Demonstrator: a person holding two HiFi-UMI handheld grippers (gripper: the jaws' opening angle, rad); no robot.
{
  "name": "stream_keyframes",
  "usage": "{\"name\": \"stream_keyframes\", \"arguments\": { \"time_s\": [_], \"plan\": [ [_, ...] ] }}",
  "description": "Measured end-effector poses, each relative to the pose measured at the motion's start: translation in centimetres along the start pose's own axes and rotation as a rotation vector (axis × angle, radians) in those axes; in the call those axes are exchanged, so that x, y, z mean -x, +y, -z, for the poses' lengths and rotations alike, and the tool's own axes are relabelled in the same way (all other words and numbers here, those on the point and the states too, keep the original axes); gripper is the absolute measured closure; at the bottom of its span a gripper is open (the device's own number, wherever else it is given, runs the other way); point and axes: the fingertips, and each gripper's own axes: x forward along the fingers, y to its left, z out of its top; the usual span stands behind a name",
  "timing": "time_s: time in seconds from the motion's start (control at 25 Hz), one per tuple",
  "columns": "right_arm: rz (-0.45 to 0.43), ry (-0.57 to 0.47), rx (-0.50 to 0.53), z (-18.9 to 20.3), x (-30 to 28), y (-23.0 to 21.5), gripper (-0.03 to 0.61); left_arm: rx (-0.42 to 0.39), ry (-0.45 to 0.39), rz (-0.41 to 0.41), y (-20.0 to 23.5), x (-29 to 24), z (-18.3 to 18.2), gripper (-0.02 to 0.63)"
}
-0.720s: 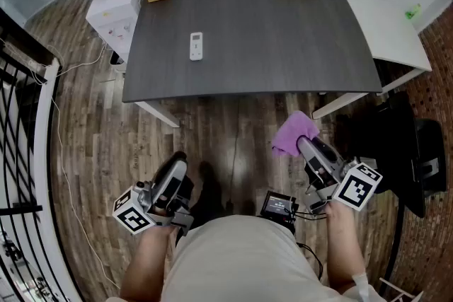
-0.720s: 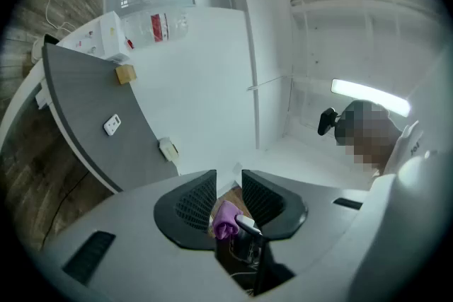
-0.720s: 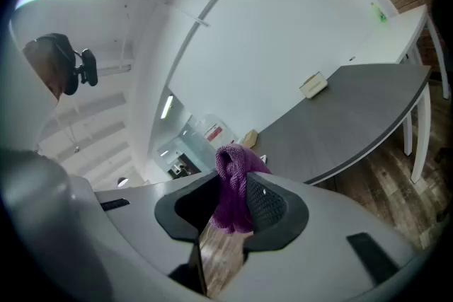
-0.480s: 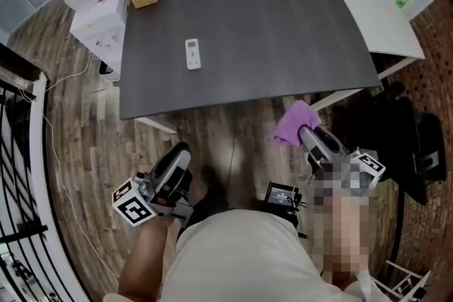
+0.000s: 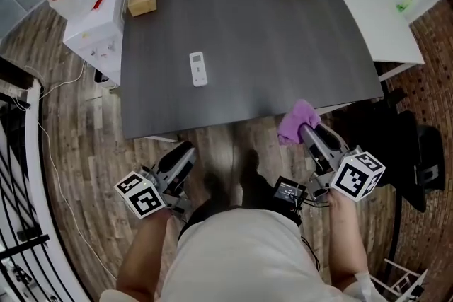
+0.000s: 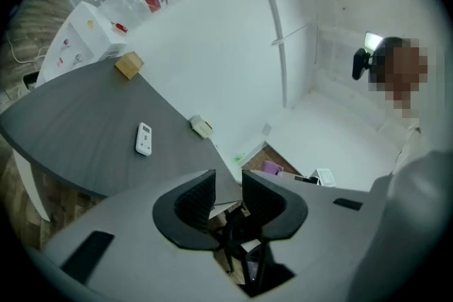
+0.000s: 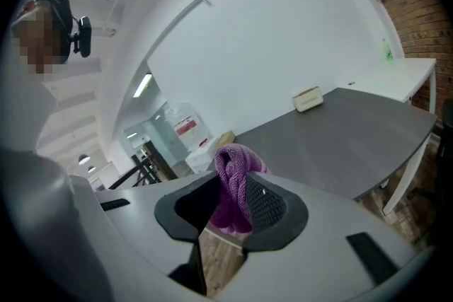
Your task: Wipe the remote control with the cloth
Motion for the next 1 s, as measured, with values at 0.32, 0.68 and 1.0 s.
{"name": "stream_keyframes", "arguments": {
  "time_s": [0.32, 0.68, 1.0],
  "plan": [
    [-0.099, 0.156, 0.069, -0.8, -9.3, -3.4, 0.471, 0.018, -0.019, -0.135, 4.9, -4.0, -1.9, 0.517],
    [-0.24, 0.326, 0.149, -2.6, -18.6, -6.5, 0.471, 0.041, -0.019, -0.337, 11.4, -8.7, -3.9, 0.517],
    [-0.215, 0.464, 0.452, -0.4, -25.4, -4.5, 0.471, -0.01, 0.114, -0.401, 17.0, -10.4, -5.6, 0.518]
  ]
}}
